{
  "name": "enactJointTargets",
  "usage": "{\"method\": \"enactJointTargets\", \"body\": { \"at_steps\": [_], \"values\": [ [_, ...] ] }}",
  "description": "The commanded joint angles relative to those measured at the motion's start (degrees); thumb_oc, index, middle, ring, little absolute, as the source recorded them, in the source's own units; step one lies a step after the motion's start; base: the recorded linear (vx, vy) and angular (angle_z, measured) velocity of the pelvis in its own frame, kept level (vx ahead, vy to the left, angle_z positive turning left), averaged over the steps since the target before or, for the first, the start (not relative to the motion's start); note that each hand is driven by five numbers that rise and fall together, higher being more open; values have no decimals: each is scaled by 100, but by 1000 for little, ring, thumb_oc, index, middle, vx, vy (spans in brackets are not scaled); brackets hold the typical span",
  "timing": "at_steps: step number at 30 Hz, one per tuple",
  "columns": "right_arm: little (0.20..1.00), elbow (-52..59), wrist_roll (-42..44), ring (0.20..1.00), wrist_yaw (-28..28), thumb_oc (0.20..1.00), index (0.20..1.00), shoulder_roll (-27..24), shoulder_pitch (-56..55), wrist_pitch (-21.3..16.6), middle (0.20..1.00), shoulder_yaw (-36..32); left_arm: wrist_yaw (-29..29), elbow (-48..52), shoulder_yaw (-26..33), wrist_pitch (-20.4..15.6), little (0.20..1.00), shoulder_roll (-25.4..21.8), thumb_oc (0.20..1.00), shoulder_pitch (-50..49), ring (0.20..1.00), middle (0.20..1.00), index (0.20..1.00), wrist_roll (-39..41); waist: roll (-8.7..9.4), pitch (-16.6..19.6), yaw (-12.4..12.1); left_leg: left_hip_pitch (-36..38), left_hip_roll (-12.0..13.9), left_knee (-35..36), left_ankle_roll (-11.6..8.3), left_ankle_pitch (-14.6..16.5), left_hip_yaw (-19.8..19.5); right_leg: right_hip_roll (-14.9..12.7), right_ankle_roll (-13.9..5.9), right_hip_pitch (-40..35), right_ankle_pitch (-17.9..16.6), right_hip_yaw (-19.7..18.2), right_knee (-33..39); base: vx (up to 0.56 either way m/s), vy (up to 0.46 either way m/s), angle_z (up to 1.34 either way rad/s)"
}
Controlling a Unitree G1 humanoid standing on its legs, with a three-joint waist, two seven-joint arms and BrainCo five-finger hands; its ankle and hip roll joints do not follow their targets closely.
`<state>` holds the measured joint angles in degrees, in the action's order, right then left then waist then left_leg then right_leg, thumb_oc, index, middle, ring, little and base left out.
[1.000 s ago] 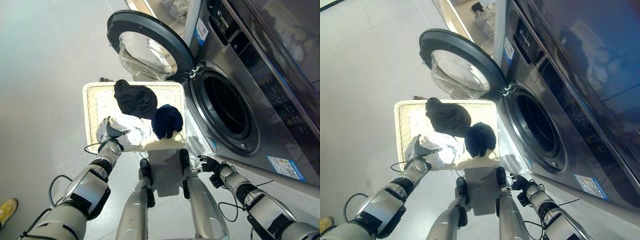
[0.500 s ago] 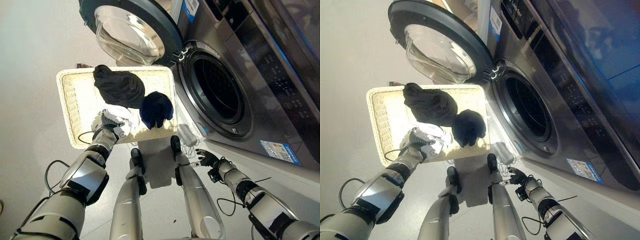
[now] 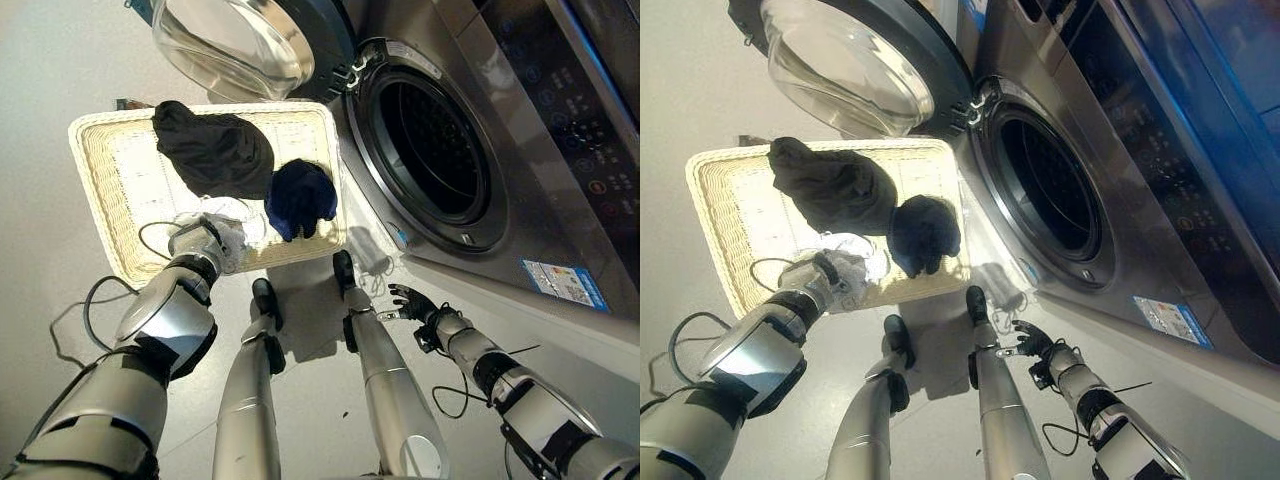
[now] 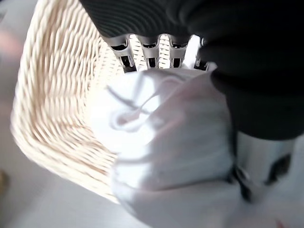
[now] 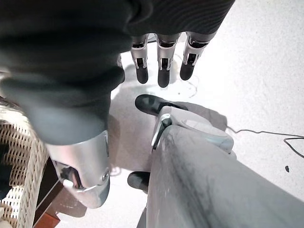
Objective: Put the clothes into the washing machine.
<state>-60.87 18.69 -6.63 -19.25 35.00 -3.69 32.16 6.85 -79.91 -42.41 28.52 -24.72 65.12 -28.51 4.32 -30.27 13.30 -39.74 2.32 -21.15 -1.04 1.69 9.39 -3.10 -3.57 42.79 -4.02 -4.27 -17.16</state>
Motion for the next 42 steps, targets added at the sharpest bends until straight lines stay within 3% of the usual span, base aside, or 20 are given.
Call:
{"method": "enactJointTargets", "body": {
  "at_steps": [1,8,9,10,12,13,14,18,19,21,22,28,34,37,38,42],
  "values": [
    [1000,215,277,1000,-108,1000,1000,-238,-64,-245,1000,147,1044,-329,-1,412,200,154,200,-592,200,200,200,-1150,114,48,-43,-42,-390,-392,37,362,130,374,145,-36,128,242,-37,-17,-19,-3],
    [1000,225,394,1000,-126,1000,1000,-235,19,-359,1000,145,1017,-289,-131,394,200,261,200,-646,200,200,200,-1071,107,48,-78,11,-397,-251,15,274,84,392,156,-91,123,263,9,-3,-3,-1],
    [1000,294,501,1000,-115,1000,1000,-221,68,-345,1000,132,752,-256,-114,357,200,309,200,-669,200,200,200,-827,104,48,-110,32,-402,-177,5,219,44,408,160,-115,129,271,12,-40,-71,2],
    [1000,419,761,1000,-89,1000,1000,-177,93,-480,1000,101,-127,-255,46,-23,200,300,200,-709,200,200,200,203,101,48,-184,121,-390,34,-16,95,-21,440,159,-187,142,296,41,-47,-96,3],
    [1000,751,1120,1000,-55,1000,1000,-165,111,-610,1000,33,-1006,-238,425,-822,200,213,200,-753,200,200,200,1583,73,48,-281,273,-377,379,-38,-95,-90,497,151,-296,161,326,92,-34,-80,4],
    [1000,844,1190,1000,-37,1000,1000,-172,113,-616,1000,8,-1132,-233,516,-973,200,194,200,-763,200,200,200,1741,64,48,-298,307,-376,452,-45,-134,-103,508,148,-320,165,336,108,-31,-43,8],
    [1000,1054,1373,1000,-13,1000,1000,-198,113,-723,1000,-35,-1549,-206,691,-1418,200,131,200,-820,200,200,200,2308,36,48,-339,399,-360,629,-71,-230,-136,528,142,-387,177,365,150,-23,-19,13],
    [1000,1565,1684,1000,135,1000,1000,-294,69,-815,1000,-139,-2064,-66,947,-2055,200,-36,200,-1012,200,200,200,2864,-17,48,-413,604,-324,923,-122,-374,-180,531,130,-552,188,432,262,-35,-18,16],
    [1000,1960,1830,1000,365,1000,1000,-373,23,-904,1000,-239,-2423,85,1106,-2453,200,-146,200,-1210,200,200,200,3194,-59,48,-469,732,-303,1100,-160,-459,-218,519,128,-667,202,493,346,-46,-7,25],
    [1000,2081,1869,1000,441,1000,1000,-396,8,-919,1000,-277,-2549,146,1160,-2579,200,-181,200,-1277,200,200,200,3284,-77,48,-487,772,-298,1149,-169,-479,-236,513,125,-702,210,515,364,-44,-8,22],
    [1000,2429,1902,1000,698,1000,1000,-447,-38,-1027,1000,-430,-2906,480,1369,-2843,200,-286,200,-1543,200,200,200,3511,-144,48,-561,927,-291,1312,-201,-537,-302,485,120,-851,230,599,445,-43,-12,20],
    [1000,3180,1871,1000,1036,1000,1000,-579,-178,-1046,1000,-790,-3511,1588,1824,-3110,200,-493,200,-2251,200,200,200,3555,-308,48,-792,1305,-329,1703,-241,-664,-445,336,81,-1251,198,896,728,-48,-10,23],
    [1000,3629,1862,1000,998,1000,1000,-675,-255,-954,1000,-974,-3663,2536,2016,-3331,200,-587,200,-2725,200,200,200,3353,-385,48,-964,1549,-382,1769,-233,-649,-555,216,65,-1547,215,1080,836,-42,-9,19],
    [1000,3945,1766,1000,959,1000,1000,-658,-342,-828,1000,-1010,-3298,3303,2045,-3619,200,-568,200,-2977,200,200,200,3363,-419,48,-1069,1673,-428,1765,-211,-614,-635,148,44,-1713,234,1147,866,-45,-6,15],
    [1000,4132,1662,1000,894,1000,1000,-684,-426,-732,1000,-1022,-2780,3875,2018,-3906,200,-579,200,-3151,200,200,200,3613,-450,48,-1122,1755,-459,1801,-181,-596,-677,126,30,-1795,253,1177,878,-41,-2,18],
    [1000,4334,1342,1000,730,1000,1000,-716,-515,-538,1000,-974,-1803,4759,1852,-4164,200,-683,200,-3321,200,200,200,4153,-494,48,-1177,1857,-493,1838,-146,-581,-712,85,-2,-1897,246,1223,900,-31,4,8]
  ]
}}
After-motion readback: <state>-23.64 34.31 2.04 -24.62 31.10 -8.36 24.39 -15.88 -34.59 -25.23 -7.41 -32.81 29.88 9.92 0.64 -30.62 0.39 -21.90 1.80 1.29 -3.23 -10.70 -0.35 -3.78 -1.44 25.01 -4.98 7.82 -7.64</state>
